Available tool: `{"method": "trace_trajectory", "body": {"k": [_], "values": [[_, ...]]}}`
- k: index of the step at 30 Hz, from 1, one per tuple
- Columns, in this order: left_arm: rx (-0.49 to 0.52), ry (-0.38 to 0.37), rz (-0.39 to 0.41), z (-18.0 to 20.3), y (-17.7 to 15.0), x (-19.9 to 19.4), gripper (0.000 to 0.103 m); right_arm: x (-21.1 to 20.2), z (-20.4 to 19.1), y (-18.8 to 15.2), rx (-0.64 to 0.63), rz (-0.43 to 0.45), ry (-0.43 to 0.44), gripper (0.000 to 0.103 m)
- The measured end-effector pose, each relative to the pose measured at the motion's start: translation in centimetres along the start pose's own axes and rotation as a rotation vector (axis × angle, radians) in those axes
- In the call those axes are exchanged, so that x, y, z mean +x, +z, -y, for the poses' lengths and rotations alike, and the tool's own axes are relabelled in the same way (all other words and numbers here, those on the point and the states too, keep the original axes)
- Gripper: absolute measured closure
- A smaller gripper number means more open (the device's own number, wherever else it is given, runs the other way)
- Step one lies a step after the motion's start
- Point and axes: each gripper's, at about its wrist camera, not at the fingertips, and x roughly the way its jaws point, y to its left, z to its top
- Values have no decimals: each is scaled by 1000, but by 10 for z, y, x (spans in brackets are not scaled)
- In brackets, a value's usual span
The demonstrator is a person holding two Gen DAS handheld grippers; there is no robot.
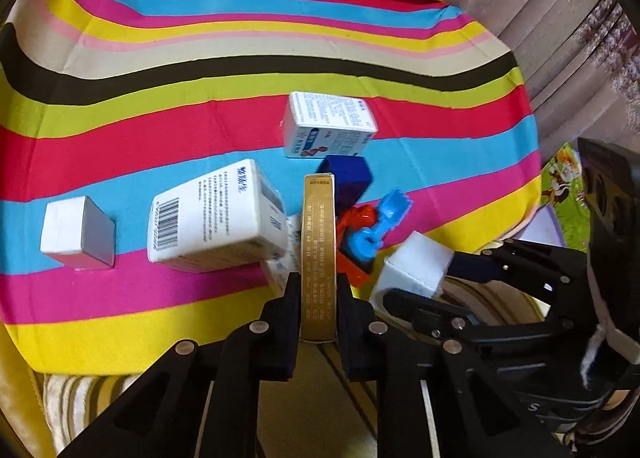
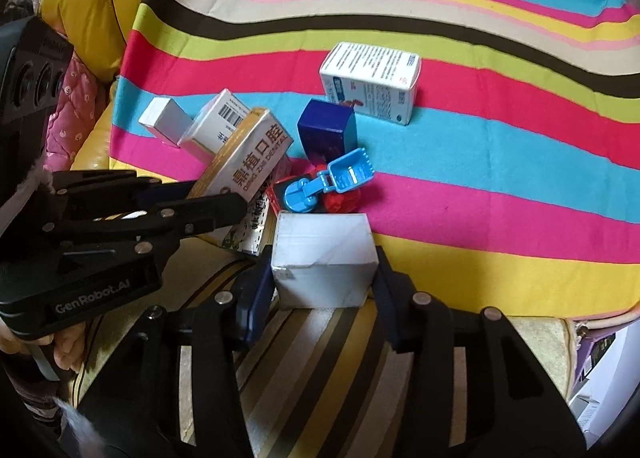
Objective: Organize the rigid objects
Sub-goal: 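Grasp the tan box with left tool while right tool grasps the white cube box, then carry the tan box and white cube box with both tools to the purple-rimmed box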
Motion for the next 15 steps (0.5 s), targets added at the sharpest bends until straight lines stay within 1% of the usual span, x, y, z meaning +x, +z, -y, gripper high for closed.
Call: {"method": "trace_trajectory", "body": {"k": [5,9,15], "values": [[-15,-23,42,10,-11,-13,86,-12,1,-7,15,31,-16,53],[-21,-59,65,23,-17,-22,86,-20,5,-11,41,61,-33,53],[-20,-103,80,48,-22,-22,86,-46,25,-28,88,106,-62,53]]}}
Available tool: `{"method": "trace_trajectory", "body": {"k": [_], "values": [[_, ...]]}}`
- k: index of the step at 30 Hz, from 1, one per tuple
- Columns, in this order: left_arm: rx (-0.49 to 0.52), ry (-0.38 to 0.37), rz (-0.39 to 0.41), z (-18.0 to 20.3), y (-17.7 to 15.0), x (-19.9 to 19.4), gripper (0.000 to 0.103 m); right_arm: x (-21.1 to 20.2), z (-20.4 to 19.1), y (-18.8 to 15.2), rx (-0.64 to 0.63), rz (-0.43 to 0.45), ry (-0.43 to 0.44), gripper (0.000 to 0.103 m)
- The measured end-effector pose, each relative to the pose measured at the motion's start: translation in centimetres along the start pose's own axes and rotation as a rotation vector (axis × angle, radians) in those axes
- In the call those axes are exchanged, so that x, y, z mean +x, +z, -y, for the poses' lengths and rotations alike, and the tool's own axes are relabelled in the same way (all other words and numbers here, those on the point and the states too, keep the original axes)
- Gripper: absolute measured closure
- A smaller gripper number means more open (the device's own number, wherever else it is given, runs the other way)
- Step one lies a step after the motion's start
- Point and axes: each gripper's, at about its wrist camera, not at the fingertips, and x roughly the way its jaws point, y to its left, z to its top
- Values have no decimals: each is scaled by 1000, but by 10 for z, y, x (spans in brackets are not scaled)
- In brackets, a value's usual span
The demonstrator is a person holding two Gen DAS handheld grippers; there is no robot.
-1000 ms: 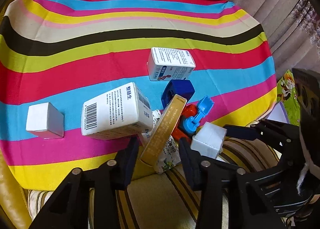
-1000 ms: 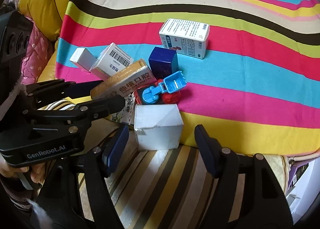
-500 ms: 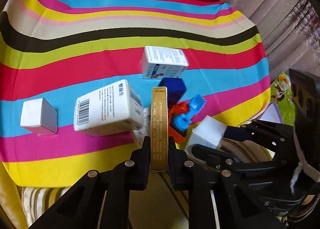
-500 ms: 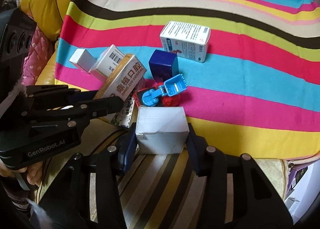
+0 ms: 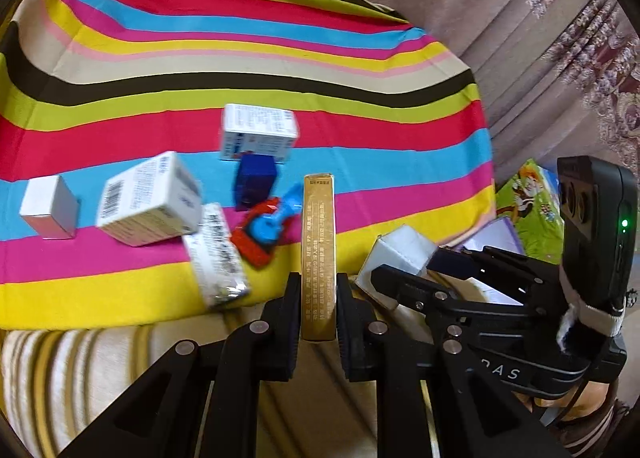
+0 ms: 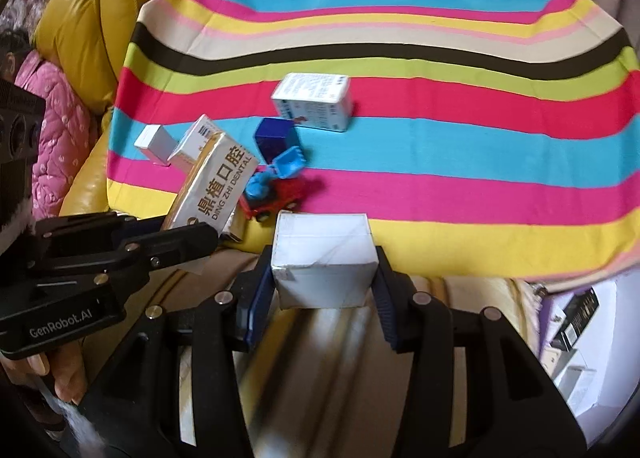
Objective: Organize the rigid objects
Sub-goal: 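Carry the tan box and white cube box with both tools to the purple-rimmed box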
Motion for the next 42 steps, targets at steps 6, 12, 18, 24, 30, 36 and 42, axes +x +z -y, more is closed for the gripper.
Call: {"method": "trace_trajectory", "body": {"k": [6,12,18,24,30,36,42], "values": [[37,-39,-10,33,-1,9,86,-24,27,-14,51,32,-29,53],[84,-67,-27,64,-4,16,86,-47,57,-29,110,58,-60,53],[130,-89,-50,92,-4,26,86,-64,86,-45,167,72,-92,53],[176,-110,-71,120,-4,38,86,-78,114,-61,231,86,-123,53],[212,-135,-100,146,-5,52,86,-94,144,-75,290,103,-185,53],[244,-160,-139,174,-7,68,86,-108,181,-93,357,114,-285,53],[266,-170,-188,197,-12,87,86,-119,214,-107,422,119,-349,53]]}}
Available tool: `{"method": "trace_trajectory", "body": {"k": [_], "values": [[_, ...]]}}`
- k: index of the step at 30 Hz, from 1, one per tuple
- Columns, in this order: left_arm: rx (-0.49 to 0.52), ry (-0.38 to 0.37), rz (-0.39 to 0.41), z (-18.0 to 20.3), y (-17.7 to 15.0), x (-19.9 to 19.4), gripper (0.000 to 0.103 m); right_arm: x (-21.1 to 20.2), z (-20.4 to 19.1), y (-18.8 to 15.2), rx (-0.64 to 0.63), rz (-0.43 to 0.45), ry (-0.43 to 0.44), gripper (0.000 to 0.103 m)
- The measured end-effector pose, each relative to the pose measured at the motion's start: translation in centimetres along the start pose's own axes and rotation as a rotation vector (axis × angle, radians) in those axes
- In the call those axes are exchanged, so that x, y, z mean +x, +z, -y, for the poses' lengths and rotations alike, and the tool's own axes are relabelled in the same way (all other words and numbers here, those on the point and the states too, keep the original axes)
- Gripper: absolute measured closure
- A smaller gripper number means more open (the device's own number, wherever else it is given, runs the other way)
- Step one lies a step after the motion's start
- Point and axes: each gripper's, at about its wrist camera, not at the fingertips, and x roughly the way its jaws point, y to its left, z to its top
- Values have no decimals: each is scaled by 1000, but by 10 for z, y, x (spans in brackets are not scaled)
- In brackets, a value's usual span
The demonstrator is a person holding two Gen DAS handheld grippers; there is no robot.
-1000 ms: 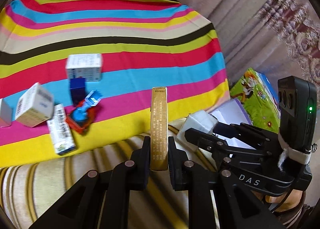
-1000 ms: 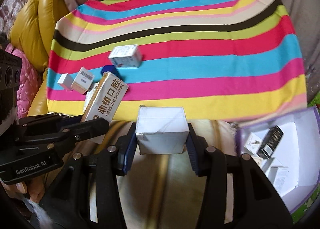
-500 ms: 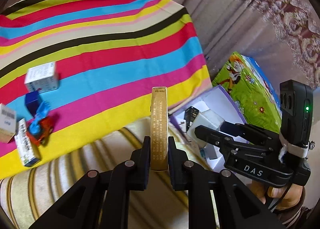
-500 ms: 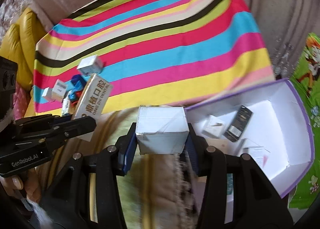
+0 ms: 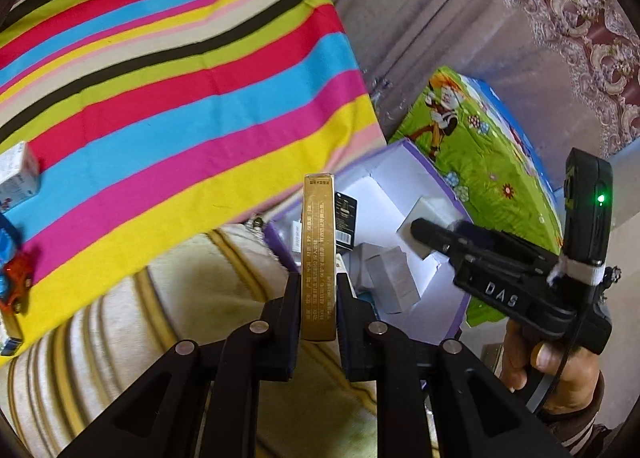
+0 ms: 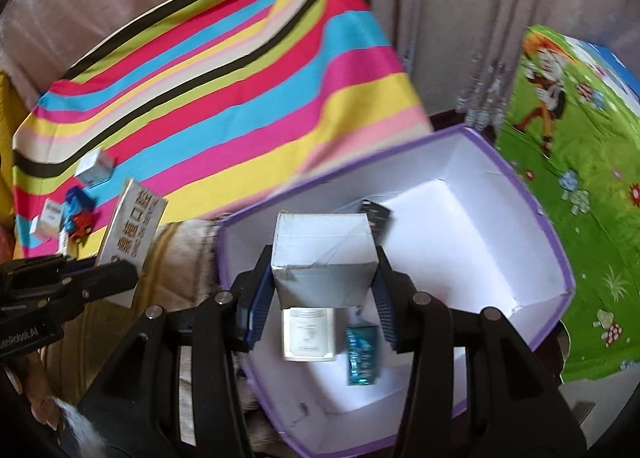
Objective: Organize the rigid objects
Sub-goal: 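Carry the tan box and white cube box with both tools to the purple-rimmed box, then release the tan box and white cube box into the purple-rimmed box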
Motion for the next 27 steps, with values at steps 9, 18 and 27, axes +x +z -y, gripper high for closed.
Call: {"method": "trace_trajectory", "body": {"k": [9,18,27], "values": [[20,0,-44,19,4,23,86,-4,34,1,55,23,-81,53],[14,17,-92,23,9,43,86,8,51,4,79,28,-150,53],[-3,38,-130,19,13,57,86,27,56,5,86,6,-150,53]]}}
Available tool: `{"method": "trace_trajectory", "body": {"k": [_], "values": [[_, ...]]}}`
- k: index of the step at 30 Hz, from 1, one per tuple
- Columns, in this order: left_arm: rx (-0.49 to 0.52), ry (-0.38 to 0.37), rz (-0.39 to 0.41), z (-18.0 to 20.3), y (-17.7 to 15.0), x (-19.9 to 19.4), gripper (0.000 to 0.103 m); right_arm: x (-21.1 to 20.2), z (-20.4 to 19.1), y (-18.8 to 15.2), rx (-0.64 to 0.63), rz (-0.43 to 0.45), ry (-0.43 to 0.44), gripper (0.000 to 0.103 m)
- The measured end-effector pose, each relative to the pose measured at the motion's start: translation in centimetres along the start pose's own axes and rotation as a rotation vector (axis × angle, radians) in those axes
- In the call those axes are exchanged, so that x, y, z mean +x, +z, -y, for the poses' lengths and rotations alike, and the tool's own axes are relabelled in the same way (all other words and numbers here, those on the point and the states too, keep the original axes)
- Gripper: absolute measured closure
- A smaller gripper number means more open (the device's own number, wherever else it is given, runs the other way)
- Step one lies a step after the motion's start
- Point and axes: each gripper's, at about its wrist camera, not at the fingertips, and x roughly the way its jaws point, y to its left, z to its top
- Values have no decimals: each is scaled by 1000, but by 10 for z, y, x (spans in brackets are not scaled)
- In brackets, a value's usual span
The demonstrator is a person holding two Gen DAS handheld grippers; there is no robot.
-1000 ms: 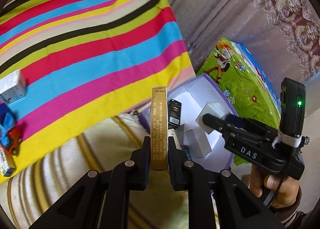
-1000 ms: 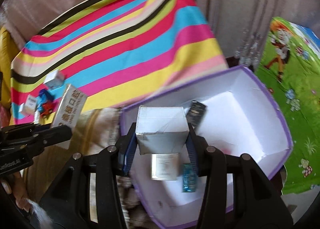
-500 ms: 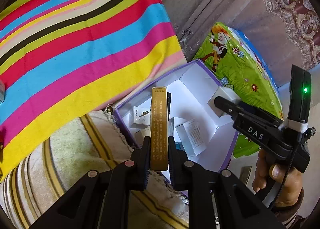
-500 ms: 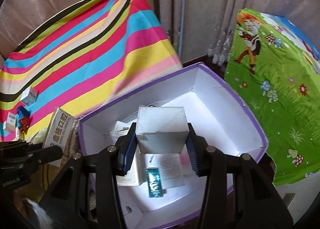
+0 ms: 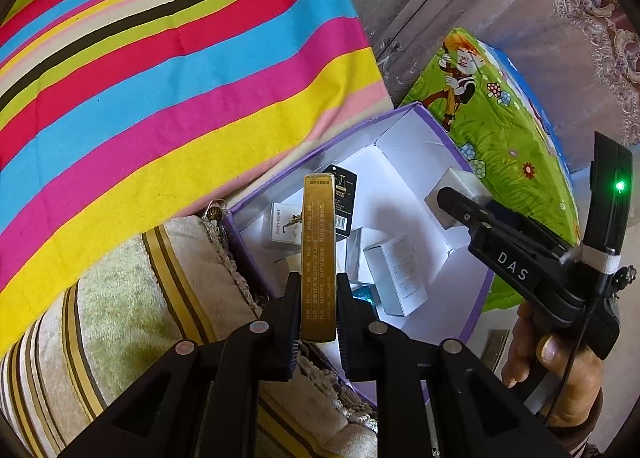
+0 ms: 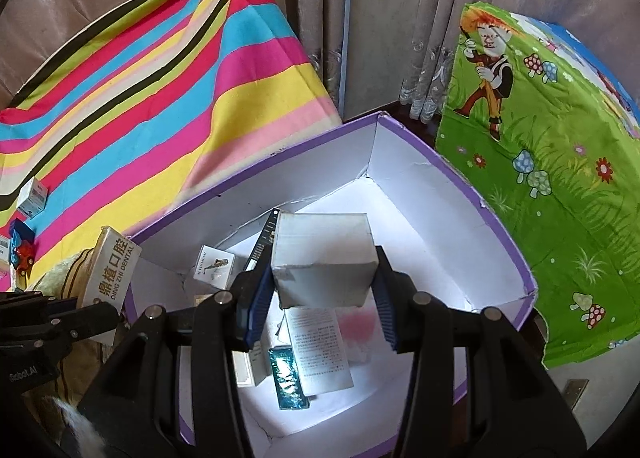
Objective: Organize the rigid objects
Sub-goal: 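Release the tan box and white cube box into the purple-rimmed box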
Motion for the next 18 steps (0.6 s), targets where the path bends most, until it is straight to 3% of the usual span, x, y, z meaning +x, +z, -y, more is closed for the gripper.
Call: {"method": "trace_trajectory", "body": {"k": [8,15,18], "values": [[-27,2,-7,-3,2,3,84,2,-1,1,3,0,-1,53],[-42,-5,-1,-6,2,4,84,0,-2,1,7,-1,5,38],[-60,-14,8,-9,2,1,83,-2,-2,1,8,0,14,38]]}}
